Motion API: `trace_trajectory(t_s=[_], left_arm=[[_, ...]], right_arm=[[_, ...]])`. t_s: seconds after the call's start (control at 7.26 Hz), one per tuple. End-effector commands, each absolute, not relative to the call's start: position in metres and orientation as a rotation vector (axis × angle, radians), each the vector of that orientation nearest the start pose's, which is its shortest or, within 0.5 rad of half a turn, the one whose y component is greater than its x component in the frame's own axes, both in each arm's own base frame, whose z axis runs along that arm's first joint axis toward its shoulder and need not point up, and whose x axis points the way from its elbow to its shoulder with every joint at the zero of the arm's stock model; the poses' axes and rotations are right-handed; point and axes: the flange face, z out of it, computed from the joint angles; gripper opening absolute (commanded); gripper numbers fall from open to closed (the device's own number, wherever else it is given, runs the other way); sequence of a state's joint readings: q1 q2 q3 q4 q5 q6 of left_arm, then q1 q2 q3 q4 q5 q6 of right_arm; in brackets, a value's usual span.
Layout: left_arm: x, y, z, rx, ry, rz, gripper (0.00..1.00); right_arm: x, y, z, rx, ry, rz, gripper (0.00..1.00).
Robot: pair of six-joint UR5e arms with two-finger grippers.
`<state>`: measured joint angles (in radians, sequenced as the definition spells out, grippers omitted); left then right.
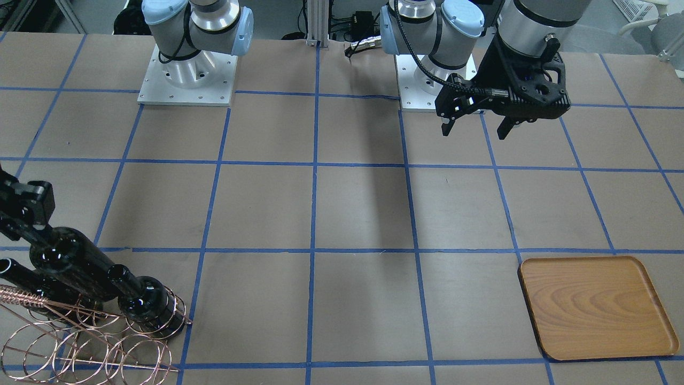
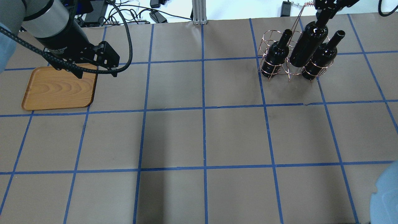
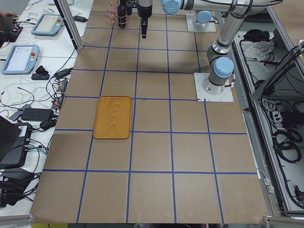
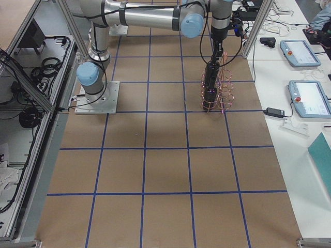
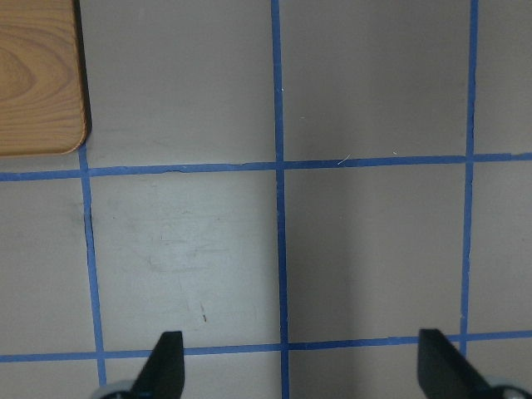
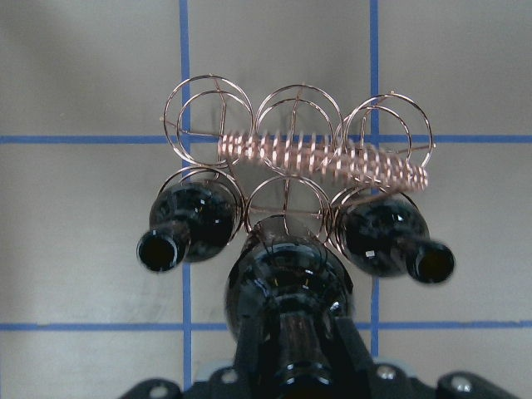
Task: Take wine from basket and place on tray
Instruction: 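Lift the bottle up out of the wire rack with the right gripper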
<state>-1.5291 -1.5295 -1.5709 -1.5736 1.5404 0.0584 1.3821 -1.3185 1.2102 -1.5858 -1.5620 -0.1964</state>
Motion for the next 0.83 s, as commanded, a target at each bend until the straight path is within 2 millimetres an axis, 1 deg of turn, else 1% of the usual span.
trace_trajectory(t_s=[0.0, 0.14, 0.28, 0.41, 0.55, 0.69], left_arm=[[-0.115, -0.484, 0.509, 0.023, 3.166, -0.075, 1.0], [-0.112, -0.485, 0.509, 0.013, 3.166, -0.077, 1.0], [-0.108, -0.486, 0.509, 0.001, 3.164, -0.078, 1.0], [-0.096, -0.489, 0.51, -0.037, 3.162, -0.078, 1.0], [-0.079, -0.492, 0.509, -0.093, 3.16, -0.074, 1.0], [-0.059, -0.494, 0.51, -0.154, 3.159, -0.077, 1.0]], right_arm=[[0.033, -0.56, 0.565, -0.002, 3.173, -0.044, 0.01], [0.05, -0.539, 0.557, 0.009, 3.159, 0.016, 0.0], [0.087, -0.511, 0.536, 0.04, 3.155, 0.084, 0.0], [0.122, -0.483, 0.508, 0.083, 3.149, 0.173, 0.0], [0.159, -0.46, 0.495, 0.07, 3.152, 0.173, 0.0], [0.201, -0.444, 0.485, 0.101, 3.162, 0.187, 0.0]])
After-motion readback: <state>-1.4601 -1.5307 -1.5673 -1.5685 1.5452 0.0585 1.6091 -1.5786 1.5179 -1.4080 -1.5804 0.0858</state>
